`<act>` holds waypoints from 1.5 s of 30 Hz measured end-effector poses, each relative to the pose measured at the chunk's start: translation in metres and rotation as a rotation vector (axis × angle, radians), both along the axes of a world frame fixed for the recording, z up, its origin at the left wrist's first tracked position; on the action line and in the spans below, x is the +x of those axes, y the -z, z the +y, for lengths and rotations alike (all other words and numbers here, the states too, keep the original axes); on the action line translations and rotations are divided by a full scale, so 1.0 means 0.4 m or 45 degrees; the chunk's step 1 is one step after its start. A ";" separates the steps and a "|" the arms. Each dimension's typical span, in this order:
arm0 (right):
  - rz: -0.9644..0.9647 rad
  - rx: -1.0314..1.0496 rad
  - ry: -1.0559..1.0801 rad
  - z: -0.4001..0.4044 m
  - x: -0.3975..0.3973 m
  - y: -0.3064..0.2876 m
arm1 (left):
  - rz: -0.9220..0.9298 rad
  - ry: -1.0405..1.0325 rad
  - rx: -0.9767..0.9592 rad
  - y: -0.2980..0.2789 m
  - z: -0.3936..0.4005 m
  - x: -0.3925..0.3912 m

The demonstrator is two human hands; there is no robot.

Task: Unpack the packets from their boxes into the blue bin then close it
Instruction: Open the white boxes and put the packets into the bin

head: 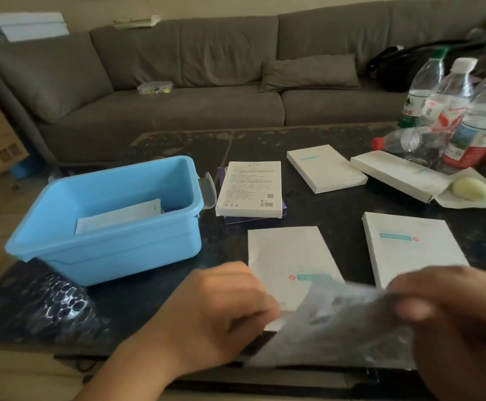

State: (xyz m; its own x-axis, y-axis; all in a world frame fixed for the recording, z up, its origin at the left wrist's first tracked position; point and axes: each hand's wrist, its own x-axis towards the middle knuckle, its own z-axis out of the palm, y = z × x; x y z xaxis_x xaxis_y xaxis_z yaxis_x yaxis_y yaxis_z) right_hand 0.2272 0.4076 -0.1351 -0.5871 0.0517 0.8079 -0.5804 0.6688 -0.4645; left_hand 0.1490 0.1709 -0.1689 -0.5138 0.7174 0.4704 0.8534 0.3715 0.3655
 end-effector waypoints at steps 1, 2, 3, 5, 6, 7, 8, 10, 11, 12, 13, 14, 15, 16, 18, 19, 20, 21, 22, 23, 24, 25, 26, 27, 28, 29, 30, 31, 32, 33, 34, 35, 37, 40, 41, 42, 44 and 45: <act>-0.080 -0.137 0.075 -0.004 -0.013 -0.006 | 0.026 0.001 -0.130 0.007 -0.003 0.004; -0.152 -0.241 0.111 -0.006 -0.026 -0.011 | 0.033 -0.017 -0.243 0.016 -0.007 0.009; -0.187 -0.326 0.103 -0.007 -0.041 -0.016 | 0.026 -0.038 -0.305 0.024 -0.009 0.015; -0.203 -0.447 0.052 -0.007 -0.068 -0.020 | -0.116 -0.073 -0.199 0.028 -0.006 0.034; -0.193 -0.499 0.025 -0.007 -0.079 -0.018 | -0.283 -0.115 -0.011 0.019 0.002 0.045; -0.178 -0.559 -0.005 -0.008 -0.088 -0.014 | -0.496 -0.196 0.239 0.007 0.010 0.054; -0.151 -0.618 -0.034 -0.009 -0.094 -0.008 | -0.773 -0.301 0.461 -0.010 0.018 0.061; -0.033 -0.686 -0.112 -0.019 -0.104 0.008 | -1.453 -0.345 0.631 -0.036 0.030 0.064; 0.041 -0.680 -0.192 -0.026 -0.106 0.016 | -1.805 -0.233 0.663 -0.050 0.034 0.064; 0.108 -0.636 -0.285 -0.032 -0.108 0.024 | -2.090 -0.116 0.741 -0.061 0.030 0.063; 0.153 -0.540 -0.377 -0.039 -0.108 0.031 | -2.276 -0.060 0.880 -0.067 0.022 0.058; 0.177 -0.411 -0.461 -0.043 -0.108 0.038 | -2.342 -0.056 1.043 -0.069 0.012 0.051; 0.187 -0.283 -0.529 -0.047 -0.108 0.041 | -2.304 -0.079 1.175 -0.072 0.001 0.044; 0.183 -0.164 -0.573 -0.048 -0.109 0.044 | -2.201 -0.114 1.260 -0.075 -0.011 0.037; 0.091 -0.020 -0.584 -0.046 -0.113 0.051 | -1.946 -0.216 1.331 -0.088 -0.033 0.026; -0.002 -0.029 -0.576 -0.047 -0.115 0.055 | -1.821 -0.291 1.328 -0.095 -0.044 0.022; -0.124 -0.120 -0.557 -0.054 -0.112 0.055 | -1.703 -0.360 1.298 -0.102 -0.052 0.020; -0.282 -0.301 -0.533 -0.061 -0.110 0.053 | -1.600 -0.419 1.264 -0.109 -0.056 0.021; -0.478 -0.537 -0.512 -0.070 -0.108 0.042 | -1.513 -0.453 1.223 -0.109 -0.059 0.022; -0.707 -0.723 -0.519 -0.082 -0.108 0.033 | -1.451 -0.465 1.184 -0.111 -0.058 0.025; -0.967 -0.828 -0.566 -0.096 -0.109 0.023 | -1.402 -0.471 1.142 -0.109 -0.059 0.027; -1.168 -0.884 -0.618 -0.105 -0.114 0.016 | -1.378 -0.461 1.104 -0.107 -0.059 0.028; -1.262 -0.917 -0.652 -0.108 -0.122 0.012 | -1.373 -0.428 1.050 -0.105 -0.062 0.027; -1.274 -0.936 -0.675 -0.109 -0.129 0.008 | -1.376 -0.391 0.956 -0.105 -0.070 0.025; -1.237 -0.952 -0.684 -0.113 -0.134 0.005 | -1.380 -0.363 0.819 -0.103 -0.081 0.021; -1.182 -0.965 -0.686 -0.114 -0.140 0.007 | -1.400 -0.340 0.688 -0.103 -0.094 0.019; -1.146 -0.967 -0.683 -0.117 -0.143 0.005 | -1.422 -0.317 0.609 -0.107 -0.106 0.016; -1.122 -0.971 -0.691 -0.121 -0.147 0.003 | -1.440 -0.304 0.598 -0.113 -0.118 0.015; -1.105 -0.982 -0.710 -0.128 -0.151 -0.002 | -1.444 -0.299 0.634 -0.120 -0.131 0.015; -1.098 -0.989 -0.736 -0.135 -0.154 -0.005 | -1.434 -0.293 0.693 -0.126 -0.144 0.013; -1.099 -0.967 -0.761 -0.144 -0.157 -0.012 | -1.402 -0.281 0.747 -0.126 -0.159 0.010; -1.100 -0.923 -0.785 -0.153 -0.161 -0.018 | -1.359 -0.262 0.780 -0.124 -0.176 0.006; -1.098 -0.833 -0.781 -0.172 -0.174 -0.031 | -1.269 -0.231 0.790 -0.125 -0.208 -0.001; -1.179 -0.852 -0.806 -0.212 -0.214 -0.058 | -1.160 -0.226 0.717 -0.137 -0.253 -0.011; -1.210 -0.870 -0.832 -0.224 -0.237 -0.069 | -1.136 -0.231 0.730 -0.143 -0.269 -0.015; -1.222 -0.877 -0.823 -0.239 -0.260 -0.084 | -1.105 -0.247 0.779 -0.149 -0.286 -0.020; -1.248 -0.824 -0.803 -0.277 -0.315 -0.110 | -0.986 -0.346 0.952 -0.157 -0.324 -0.033; -1.243 -0.804 -0.783 -0.302 -0.344 -0.122 | -0.921 -0.410 1.048 -0.164 -0.342 -0.038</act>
State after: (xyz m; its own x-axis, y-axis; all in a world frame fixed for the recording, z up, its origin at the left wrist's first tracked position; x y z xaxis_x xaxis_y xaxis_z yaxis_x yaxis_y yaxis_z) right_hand 0.0896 0.2868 -0.0861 -0.9748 -0.2218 -0.0246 0.0407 -0.0680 -0.9969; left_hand 0.1339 0.0341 -0.1035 -0.9599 0.1140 0.2560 0.2524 -0.0448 0.9666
